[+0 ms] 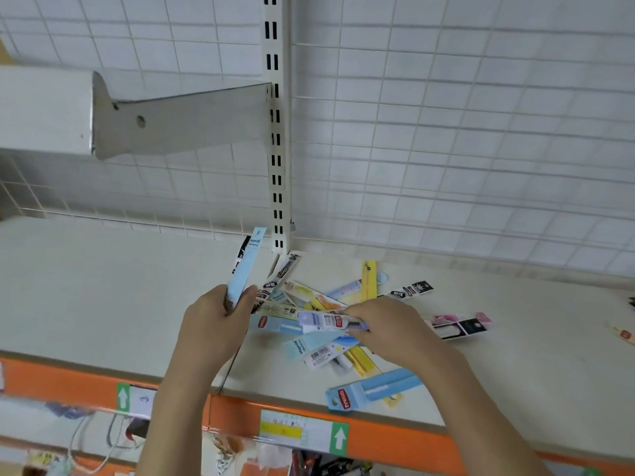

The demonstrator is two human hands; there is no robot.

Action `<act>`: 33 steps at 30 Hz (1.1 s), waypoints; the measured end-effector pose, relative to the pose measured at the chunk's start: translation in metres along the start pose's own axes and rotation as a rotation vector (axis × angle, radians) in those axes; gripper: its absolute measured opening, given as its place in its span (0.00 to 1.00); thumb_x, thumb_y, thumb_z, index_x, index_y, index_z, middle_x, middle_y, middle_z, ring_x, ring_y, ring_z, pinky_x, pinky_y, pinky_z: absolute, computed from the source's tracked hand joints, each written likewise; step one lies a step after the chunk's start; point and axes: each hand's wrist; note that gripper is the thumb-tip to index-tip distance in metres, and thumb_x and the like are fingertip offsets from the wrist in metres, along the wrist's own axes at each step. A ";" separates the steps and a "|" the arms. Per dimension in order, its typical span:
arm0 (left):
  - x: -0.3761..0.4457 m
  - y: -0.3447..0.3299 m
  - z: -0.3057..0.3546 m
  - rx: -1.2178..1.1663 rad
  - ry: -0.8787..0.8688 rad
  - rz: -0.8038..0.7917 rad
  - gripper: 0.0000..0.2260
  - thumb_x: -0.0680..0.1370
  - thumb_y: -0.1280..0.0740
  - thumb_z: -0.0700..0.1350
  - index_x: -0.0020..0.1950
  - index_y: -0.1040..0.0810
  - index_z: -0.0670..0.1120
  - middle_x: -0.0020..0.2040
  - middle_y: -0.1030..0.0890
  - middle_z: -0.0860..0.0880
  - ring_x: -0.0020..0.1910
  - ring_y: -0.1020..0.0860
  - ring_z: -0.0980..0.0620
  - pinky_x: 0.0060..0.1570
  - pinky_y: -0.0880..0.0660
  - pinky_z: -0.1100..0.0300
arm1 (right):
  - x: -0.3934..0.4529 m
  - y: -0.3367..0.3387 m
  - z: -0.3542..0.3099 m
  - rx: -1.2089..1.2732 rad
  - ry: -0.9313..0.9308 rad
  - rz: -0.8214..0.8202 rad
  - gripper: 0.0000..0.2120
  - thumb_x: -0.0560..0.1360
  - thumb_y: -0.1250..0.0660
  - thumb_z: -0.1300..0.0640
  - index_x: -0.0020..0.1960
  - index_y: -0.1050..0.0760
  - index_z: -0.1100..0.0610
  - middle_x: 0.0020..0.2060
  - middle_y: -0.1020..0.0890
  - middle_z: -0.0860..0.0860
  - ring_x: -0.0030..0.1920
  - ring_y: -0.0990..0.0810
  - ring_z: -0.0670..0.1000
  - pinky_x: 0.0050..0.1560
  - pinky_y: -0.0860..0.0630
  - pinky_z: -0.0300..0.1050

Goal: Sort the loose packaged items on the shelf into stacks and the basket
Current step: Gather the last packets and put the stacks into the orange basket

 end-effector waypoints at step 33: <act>-0.032 -0.069 0.043 0.282 -0.297 -0.313 0.12 0.71 0.30 0.58 0.37 0.28 0.52 0.36 0.31 0.53 0.32 0.31 0.57 0.30 0.37 0.62 | -0.070 0.028 0.074 0.565 -0.384 0.458 0.11 0.80 0.46 0.49 0.42 0.37 0.52 0.31 0.21 0.54 0.30 0.21 0.53 0.36 0.23 0.52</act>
Point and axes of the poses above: each hand's wrist, its own x-axis towards the middle knuckle, its own y-axis out of the back of the hand, z = x × y
